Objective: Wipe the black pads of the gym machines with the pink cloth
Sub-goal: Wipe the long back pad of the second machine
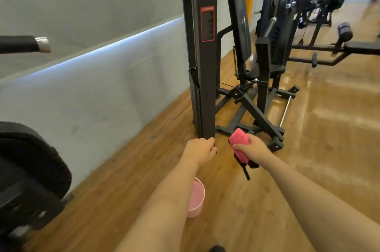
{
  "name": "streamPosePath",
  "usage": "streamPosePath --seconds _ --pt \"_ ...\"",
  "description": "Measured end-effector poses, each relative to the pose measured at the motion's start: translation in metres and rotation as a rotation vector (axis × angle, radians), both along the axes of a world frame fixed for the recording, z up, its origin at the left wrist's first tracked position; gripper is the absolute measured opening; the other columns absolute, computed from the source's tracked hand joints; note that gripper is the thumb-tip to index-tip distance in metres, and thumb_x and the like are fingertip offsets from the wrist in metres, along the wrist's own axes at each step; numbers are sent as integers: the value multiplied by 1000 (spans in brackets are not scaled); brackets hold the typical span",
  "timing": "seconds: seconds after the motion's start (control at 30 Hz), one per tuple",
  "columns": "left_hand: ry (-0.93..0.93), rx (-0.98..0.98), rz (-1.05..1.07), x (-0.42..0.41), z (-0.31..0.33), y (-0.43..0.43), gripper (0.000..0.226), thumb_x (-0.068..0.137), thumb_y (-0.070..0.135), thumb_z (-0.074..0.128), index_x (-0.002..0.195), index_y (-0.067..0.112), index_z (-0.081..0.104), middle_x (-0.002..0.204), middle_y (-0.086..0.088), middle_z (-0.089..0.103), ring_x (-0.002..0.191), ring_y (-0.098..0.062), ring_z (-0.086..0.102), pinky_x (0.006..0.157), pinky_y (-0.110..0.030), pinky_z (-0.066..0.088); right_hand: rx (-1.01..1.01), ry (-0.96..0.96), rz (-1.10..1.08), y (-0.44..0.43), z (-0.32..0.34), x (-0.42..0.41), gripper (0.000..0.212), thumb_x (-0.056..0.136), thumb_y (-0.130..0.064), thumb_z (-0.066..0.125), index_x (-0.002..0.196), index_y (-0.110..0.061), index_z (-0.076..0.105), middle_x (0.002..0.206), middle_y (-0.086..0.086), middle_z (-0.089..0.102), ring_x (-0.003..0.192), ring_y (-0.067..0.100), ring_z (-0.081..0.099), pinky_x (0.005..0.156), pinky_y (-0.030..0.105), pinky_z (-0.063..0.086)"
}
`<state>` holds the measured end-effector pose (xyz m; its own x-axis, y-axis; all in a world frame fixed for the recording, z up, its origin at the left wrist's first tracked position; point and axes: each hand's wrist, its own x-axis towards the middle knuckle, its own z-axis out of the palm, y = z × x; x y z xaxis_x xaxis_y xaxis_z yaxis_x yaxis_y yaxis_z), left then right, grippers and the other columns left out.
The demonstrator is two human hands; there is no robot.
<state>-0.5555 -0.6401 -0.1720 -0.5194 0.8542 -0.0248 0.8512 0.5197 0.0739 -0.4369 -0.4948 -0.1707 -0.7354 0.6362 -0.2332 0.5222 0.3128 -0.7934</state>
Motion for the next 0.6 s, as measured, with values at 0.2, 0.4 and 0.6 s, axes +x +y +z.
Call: streamPosePath --seconds 0.2,0.4,0.6 --pt "-26 9 -22 -67 -1 94 25 101 35 35 99 14 49 91 -5 65 80 -27 62 66 -38 50 -3 -54 -17 89 3 -56 38 89 -29 66 121 -12 55 100 2 60 100 23 58 92 45 51" --pt "-61 21 -59 -114 2 189 23 102 36 34 97 17 47 90 -5 64 77 -26 61 65 -37 49 -20 -44 -51 177 13 -93 35 88 -29 67 117 -14 54 100 3 60 99 24 58 89 43 52" --pt "-65 -67 -101 -140 -12 284 25 103 33 33 104 14 49 96 -7 65 81 -29 62 69 -39 49 -36 -50 -55 279 -3 -114 36 88 -30 67 119 -14 56 101 3 62 99 24 60 88 44 53"
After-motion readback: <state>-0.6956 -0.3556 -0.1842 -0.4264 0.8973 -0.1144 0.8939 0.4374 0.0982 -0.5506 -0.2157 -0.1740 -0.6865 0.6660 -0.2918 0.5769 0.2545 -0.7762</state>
